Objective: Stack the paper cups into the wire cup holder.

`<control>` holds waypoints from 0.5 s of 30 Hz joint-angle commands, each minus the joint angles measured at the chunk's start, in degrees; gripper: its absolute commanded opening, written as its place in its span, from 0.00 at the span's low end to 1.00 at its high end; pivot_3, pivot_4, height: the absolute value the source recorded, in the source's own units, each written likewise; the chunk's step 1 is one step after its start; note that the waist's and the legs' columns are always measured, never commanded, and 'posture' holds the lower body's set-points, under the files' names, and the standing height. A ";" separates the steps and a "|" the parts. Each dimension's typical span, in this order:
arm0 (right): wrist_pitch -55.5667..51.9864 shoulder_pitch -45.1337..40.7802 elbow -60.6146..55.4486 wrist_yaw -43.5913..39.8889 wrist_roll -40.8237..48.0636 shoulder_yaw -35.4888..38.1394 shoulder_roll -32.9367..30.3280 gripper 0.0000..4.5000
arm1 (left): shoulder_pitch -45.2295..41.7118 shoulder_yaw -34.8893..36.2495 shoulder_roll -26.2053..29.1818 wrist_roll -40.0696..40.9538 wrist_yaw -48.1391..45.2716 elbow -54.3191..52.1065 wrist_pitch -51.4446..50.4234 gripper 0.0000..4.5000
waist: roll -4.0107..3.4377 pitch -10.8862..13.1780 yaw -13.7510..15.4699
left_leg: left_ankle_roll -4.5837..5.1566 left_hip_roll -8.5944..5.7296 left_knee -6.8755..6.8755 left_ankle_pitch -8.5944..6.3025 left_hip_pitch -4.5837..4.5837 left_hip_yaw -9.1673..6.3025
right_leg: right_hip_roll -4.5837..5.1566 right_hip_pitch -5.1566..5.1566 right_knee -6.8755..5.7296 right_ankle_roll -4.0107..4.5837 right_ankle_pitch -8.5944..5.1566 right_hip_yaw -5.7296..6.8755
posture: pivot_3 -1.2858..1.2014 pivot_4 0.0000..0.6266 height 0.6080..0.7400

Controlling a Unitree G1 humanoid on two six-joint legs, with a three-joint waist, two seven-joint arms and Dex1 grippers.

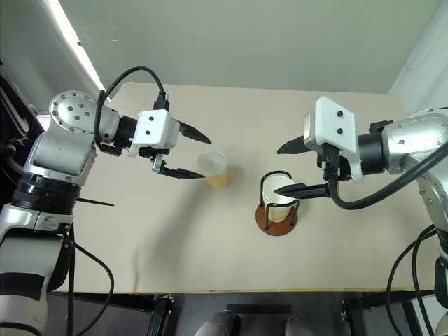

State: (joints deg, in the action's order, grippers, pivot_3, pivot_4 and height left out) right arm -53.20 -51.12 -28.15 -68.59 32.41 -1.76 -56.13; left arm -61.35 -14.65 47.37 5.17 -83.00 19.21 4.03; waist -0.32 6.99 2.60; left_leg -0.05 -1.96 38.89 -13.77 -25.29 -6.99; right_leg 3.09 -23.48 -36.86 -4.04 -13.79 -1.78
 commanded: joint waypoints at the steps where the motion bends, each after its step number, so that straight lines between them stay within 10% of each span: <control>1: -3.52 -0.33 -2.53 0.98 5.52 5.06 -1.18 0.84 | -1.39 -0.32 -0.83 -3.72 2.11 0.59 4.46 0.91 | 0.00 0.00 0.02 | 0.00 0.00 -0.01 0.00 -0.02 0.00 | 0.00 -0.03 0.00 0.00 0.00 0.00 | 0.52 0.24 1.00; 15: -6.74 2.50 -0.04 4.64 12.03 8.95 -5.48 0.84 | -6.83 -6.52 -5.15 -20.17 11.11 18.06 20.80 0.91 | 0.00 0.00 0.13 | -0.06 0.00 -0.05 -0.01 -0.16 0.01 | 0.01 -0.24 -0.05 0.02 -0.01 -0.02 | 0.52 0.24 1.00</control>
State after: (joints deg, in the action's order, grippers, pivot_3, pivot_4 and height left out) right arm -60.13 -48.18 -28.18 -64.17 43.76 4.24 -60.23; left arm -66.13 -21.37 42.28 -13.85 -73.26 36.75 22.93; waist -0.32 6.99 2.72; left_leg -0.11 -1.97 38.84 -13.78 -25.50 -6.98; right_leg 3.10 -23.77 -36.92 -4.03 -13.80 -1.79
